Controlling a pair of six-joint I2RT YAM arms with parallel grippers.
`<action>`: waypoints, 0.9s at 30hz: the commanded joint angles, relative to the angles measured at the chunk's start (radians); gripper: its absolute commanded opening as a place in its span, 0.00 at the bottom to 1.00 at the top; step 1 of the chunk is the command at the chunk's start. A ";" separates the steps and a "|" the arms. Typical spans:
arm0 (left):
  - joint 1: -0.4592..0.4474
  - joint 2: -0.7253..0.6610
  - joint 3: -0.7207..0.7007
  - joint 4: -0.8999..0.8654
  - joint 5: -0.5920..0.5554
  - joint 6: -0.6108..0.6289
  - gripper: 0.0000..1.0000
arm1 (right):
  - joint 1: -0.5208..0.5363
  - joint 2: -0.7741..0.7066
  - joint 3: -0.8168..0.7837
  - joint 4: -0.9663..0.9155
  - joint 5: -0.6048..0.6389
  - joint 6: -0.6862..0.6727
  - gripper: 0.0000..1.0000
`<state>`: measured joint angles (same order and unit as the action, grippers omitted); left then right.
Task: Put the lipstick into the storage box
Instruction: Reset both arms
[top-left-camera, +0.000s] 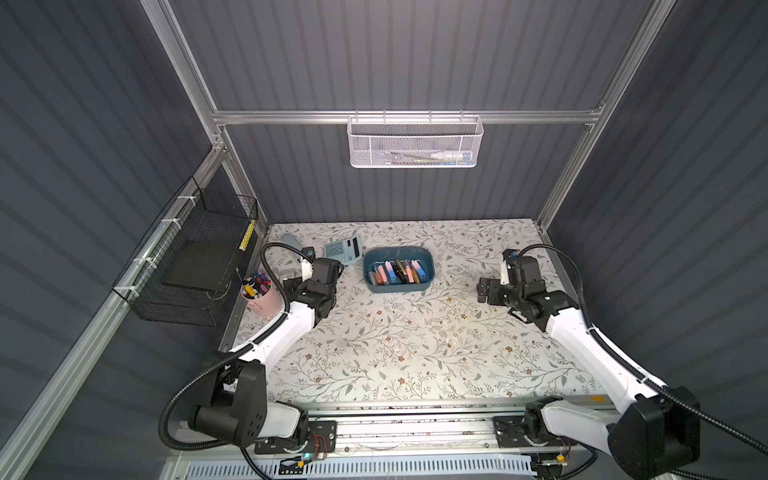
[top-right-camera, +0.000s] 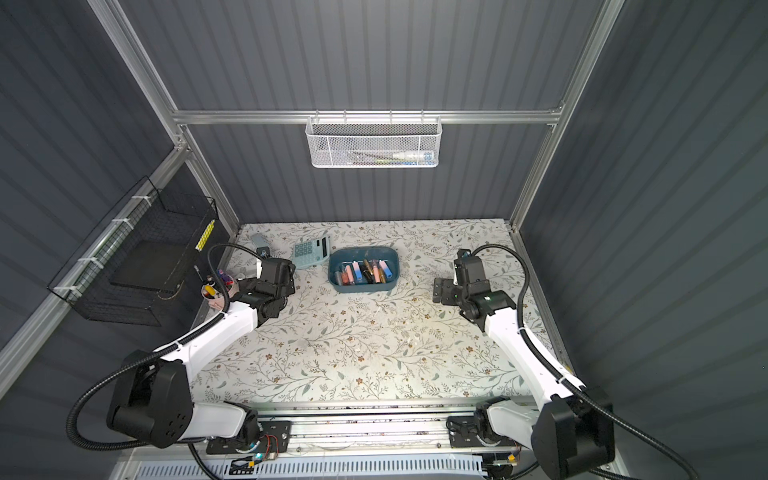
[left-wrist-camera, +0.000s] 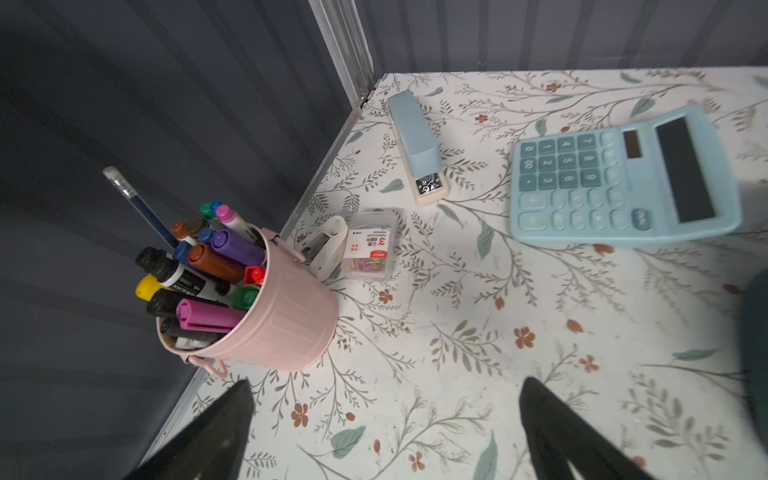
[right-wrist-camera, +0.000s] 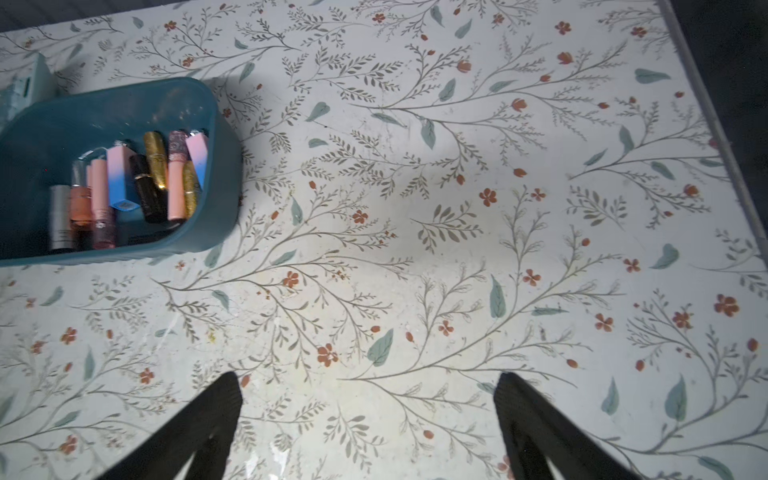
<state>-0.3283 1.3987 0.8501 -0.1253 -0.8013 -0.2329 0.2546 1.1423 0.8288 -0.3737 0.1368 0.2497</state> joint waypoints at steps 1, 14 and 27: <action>-0.001 0.027 -0.113 0.306 -0.076 0.133 1.00 | -0.006 -0.084 -0.124 0.250 0.117 -0.060 0.97; 0.139 0.244 -0.381 0.998 0.160 0.208 1.00 | -0.117 -0.085 -0.435 0.793 0.183 -0.149 0.99; 0.182 0.311 -0.403 1.069 0.324 0.213 1.00 | -0.235 0.262 -0.458 1.217 0.009 -0.251 0.99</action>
<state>-0.1551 1.7077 0.4561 0.9264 -0.5140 -0.0135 0.0326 1.3502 0.3546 0.7044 0.2104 0.0334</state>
